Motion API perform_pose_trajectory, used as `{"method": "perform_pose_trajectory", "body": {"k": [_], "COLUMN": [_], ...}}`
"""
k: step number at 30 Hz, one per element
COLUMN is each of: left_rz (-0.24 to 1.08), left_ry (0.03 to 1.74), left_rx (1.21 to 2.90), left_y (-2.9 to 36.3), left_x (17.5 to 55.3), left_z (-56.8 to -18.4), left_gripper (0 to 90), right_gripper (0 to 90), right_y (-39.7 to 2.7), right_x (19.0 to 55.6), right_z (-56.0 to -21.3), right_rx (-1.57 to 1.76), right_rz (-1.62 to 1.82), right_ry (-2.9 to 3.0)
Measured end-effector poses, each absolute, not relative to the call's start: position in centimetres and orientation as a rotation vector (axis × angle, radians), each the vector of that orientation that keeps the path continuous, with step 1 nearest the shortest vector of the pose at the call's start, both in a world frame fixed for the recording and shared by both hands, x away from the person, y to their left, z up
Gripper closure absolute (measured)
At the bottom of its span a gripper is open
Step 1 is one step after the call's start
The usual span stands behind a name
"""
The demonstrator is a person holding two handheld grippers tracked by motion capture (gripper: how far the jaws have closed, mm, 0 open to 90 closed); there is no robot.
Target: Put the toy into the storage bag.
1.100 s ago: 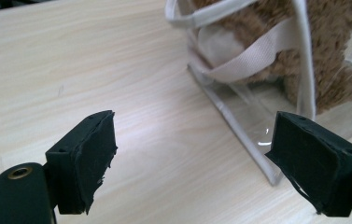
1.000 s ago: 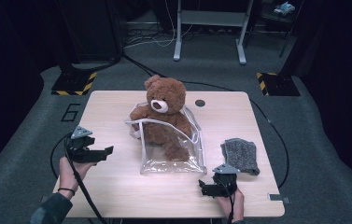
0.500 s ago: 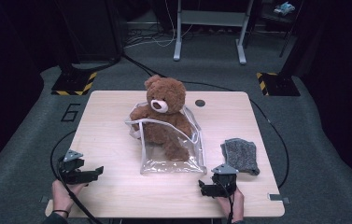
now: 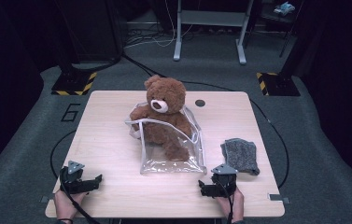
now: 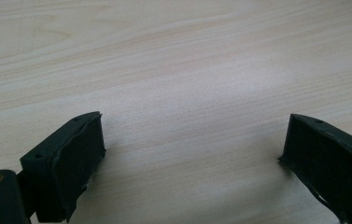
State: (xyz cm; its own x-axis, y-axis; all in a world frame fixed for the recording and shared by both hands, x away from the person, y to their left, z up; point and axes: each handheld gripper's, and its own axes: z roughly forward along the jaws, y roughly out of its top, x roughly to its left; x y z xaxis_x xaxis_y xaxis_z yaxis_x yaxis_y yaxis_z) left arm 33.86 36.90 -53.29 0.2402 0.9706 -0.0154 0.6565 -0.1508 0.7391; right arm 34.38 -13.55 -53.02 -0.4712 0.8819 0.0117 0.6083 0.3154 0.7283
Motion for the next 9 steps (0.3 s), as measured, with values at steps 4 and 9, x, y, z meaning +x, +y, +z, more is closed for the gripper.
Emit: {"method": "perform_pose_trajectory", "body": {"k": [4,9], "left_rz": [0.646,0.648], "left_ry": [1.490,1.510], "left_rx": [1.890,1.877], "left_y": [36.90,36.72], "left_x": [33.84,34.04], "left_z": [-53.29,-53.31], "left_gripper": [5.2,4.9], "right_gripper": [4.0,1.8], "right_y": [-13.49,-13.40], "right_x": [34.45,34.57], "right_z": [-53.05,-53.08], "right_rx": [1.323,1.317], "right_rz": [0.956,0.942], "right_ry": [2.199,2.204]}}
